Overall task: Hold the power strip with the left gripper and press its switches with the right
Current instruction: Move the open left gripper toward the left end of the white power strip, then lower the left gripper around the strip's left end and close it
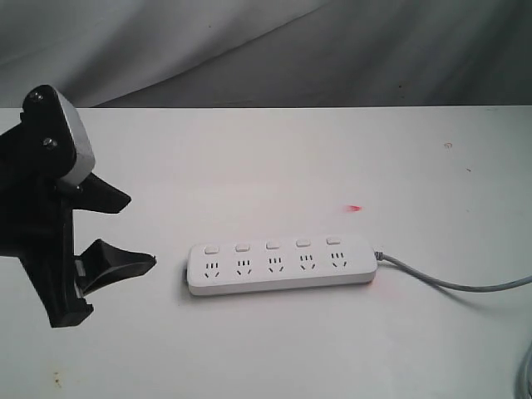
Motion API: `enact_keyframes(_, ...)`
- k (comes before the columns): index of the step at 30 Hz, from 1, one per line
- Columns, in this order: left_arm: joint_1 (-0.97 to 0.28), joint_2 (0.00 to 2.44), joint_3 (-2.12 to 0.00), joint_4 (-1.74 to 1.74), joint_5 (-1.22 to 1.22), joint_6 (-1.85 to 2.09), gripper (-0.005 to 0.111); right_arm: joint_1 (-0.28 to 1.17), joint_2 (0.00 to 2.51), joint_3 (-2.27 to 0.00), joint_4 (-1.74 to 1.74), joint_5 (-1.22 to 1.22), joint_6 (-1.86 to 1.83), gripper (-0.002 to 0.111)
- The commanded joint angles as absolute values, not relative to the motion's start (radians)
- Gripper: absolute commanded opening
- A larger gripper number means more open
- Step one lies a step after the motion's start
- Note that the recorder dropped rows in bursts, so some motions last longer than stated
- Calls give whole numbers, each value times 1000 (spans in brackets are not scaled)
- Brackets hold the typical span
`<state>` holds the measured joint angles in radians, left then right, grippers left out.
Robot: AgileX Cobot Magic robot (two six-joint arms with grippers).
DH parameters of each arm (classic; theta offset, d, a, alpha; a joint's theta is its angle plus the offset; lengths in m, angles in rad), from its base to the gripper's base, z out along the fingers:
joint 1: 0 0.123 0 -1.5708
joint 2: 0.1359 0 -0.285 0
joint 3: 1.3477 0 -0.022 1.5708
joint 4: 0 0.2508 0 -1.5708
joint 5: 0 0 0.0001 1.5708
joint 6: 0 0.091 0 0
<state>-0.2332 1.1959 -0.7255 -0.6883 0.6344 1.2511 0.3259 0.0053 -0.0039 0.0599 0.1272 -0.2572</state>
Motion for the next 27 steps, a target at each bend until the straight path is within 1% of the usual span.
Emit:
enact_keyframes(1,-232,1253,-733,-829,621,1431,70,329,0,0,60,127,-253,0)
enact_keyframes(3,-232,1284,-733,-857,598,1476,70,329,0,0,60,127,-253,0)
enact_keyframes(8,-232,1364,-733,-905,468,1508,85,329,0,0,60,127,-253,0)
enact_keyframes(10,-232,1388,-733,-907,464,1548,87,329,0,0,60,127,-253,0)
enact_keyframes(19,-232,1510,-733,-966,493,1766,87,329,0,0,60,127,-253,0)
enact_keyframes(27,-232,1627,-739,-1173,491,2038,87,329,0,0,60,127,-253,0)
